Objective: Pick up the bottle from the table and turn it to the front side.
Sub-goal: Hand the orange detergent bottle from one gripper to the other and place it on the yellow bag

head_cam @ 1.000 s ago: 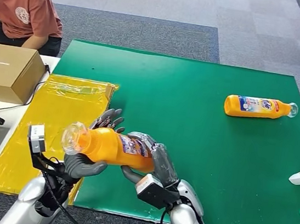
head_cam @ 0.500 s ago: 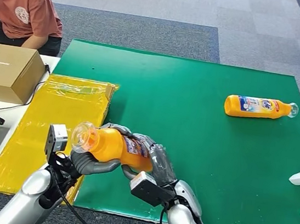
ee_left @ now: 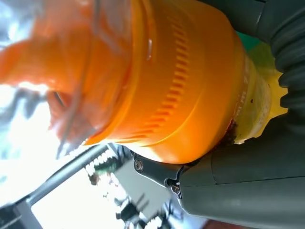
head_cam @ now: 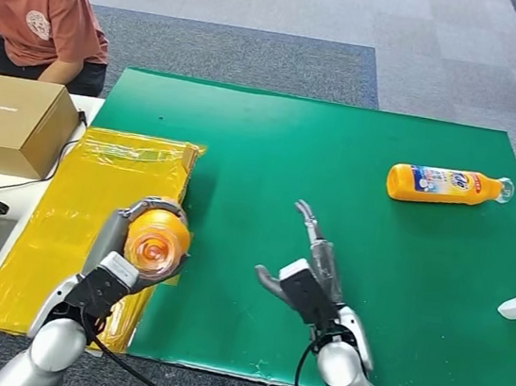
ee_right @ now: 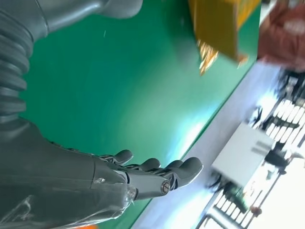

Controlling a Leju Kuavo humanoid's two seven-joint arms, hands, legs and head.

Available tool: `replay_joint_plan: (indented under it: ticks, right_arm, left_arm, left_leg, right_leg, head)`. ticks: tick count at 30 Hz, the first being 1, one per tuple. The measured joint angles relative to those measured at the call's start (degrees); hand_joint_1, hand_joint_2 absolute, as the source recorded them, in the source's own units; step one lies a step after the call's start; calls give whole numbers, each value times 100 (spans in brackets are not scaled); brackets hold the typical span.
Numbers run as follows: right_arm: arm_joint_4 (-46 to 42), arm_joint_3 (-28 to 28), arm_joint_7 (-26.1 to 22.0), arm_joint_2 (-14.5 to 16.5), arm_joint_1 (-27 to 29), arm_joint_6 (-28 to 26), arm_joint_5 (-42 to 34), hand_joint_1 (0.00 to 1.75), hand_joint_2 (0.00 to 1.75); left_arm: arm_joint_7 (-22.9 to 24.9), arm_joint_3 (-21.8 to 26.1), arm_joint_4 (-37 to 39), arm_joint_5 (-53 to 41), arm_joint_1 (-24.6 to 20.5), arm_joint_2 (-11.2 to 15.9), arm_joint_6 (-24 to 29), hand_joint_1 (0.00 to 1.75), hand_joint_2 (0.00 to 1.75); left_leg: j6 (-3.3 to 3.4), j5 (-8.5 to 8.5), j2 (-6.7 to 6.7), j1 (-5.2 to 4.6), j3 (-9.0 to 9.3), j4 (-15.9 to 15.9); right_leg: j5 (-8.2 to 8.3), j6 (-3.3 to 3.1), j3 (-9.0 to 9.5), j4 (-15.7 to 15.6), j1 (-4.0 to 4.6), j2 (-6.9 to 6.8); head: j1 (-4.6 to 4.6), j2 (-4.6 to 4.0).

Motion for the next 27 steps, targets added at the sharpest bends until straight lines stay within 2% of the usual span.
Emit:
replay_joint_plan:
  ticks: [6, 10, 14, 18, 24, 27]
  right_arm:
    - [-526, -866, -71, -6, 133, -145, -192, 0, 175]
    - [-965, -1087, -97, -6, 130, -125, -243, 0, 175]
    - [-1300, -1077, -189, 3, 104, -68, -328, 0, 175]
    - [-1642, -921, -401, 10, 60, -35, -556, 0, 175]
    - [-1942, -723, -468, 9, 59, -51, -614, 0, 175]
    - [-2382, -408, -527, 7, 68, -71, -627, 0, 175]
  left_arm:
    - [621, 106, 14, -2172, 198, -71, 827, 175, 175]
    - [992, 212, 703, -3404, 104, -159, 1284, 175, 175]
    - [1000, 317, 1720, -3969, -134, -233, 1618, 175, 175]
    - [654, 360, 2843, -4195, -494, -249, 2012, 175, 175]
    - [456, 398, 3527, -4179, -759, -288, 2202, 172, 175]
    - [404, 441, 4290, -4258, -1164, -373, 2349, 41, 175]
  left_leg:
    - [0, -1, 0, -1, 0, 0]
    - [-2, 1, 1, 0, 1, 0]
    - [-3, 3, 1, 1, 1, 0]
    - [-3, 3, 1, 1, 0, 0]
    - [-3, 3, 0, 1, 1, 0]
    - [-4, 4, -1, 0, 8, -1]
  right_leg:
    - [0, 0, -2, 0, -1, 1]
    - [1, -1, -2, 0, 1, 1]
    - [1, -1, -1, 1, 1, 1]
    - [2, -1, -1, 2, 1, 1]
    - [2, -1, 0, 2, 1, 1]
    - [1, -1, 6, 2, 1, 0]
  head:
    - [-1, 0]
    - [-1, -1]
    - [-1, -1]
    - [0, 0]
    - [0, 0]
    - [0, 0]
